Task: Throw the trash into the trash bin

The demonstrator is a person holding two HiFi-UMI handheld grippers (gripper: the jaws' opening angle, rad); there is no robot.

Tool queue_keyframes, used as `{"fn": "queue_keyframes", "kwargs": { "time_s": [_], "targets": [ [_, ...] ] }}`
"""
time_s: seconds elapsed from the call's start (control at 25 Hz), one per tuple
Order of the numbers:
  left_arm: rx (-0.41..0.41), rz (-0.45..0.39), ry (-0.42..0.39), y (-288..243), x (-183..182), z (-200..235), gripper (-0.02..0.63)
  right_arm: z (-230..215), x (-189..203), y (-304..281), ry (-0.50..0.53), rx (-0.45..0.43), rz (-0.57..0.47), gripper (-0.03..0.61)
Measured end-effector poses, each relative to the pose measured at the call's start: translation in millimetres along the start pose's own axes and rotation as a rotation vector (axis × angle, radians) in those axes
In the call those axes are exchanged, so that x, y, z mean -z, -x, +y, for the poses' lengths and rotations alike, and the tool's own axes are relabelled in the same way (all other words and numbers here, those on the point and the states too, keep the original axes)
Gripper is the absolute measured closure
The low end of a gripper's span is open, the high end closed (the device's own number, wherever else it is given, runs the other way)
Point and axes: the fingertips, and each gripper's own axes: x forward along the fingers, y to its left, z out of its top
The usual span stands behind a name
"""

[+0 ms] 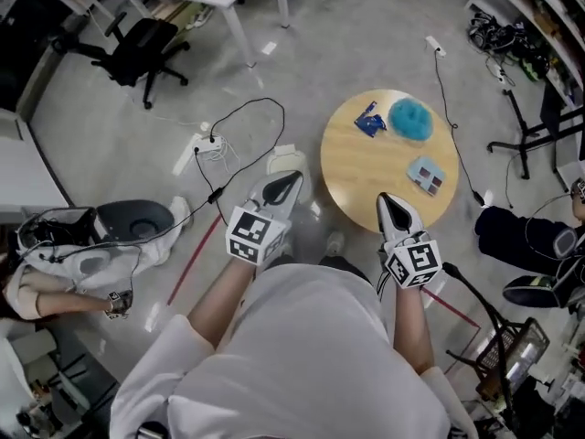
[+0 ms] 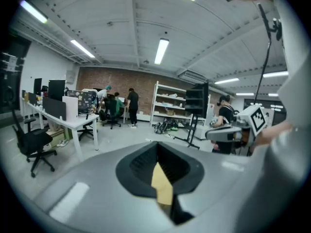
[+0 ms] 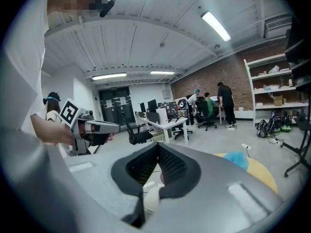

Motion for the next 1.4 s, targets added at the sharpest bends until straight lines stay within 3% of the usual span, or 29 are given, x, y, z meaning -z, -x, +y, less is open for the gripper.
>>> {"fn": "queue_keyframes", "kwargs": {
  "time_s": [0.4,0.68,1.08,1.4],
  "targets": [
    [-0.208,-0.016,0.054,16,7,12,0.611,-8,5,-34,0.072,-0.210,0.064,0.578],
    [-0.326,-0.003,0.088,36,22,-4,0.611,4,24,-32,0.115,-0.349,0.116,0.577],
    [-0.338,0.040,0.134,77,56,61,0.611,58,34,-83,0.087,-0.334,0.142,0.578],
    [-0.287,0.096,0.156,78,93,95,0.611,82,62,-114,0.069,-0.301,0.204,0.577]
  ]
}}
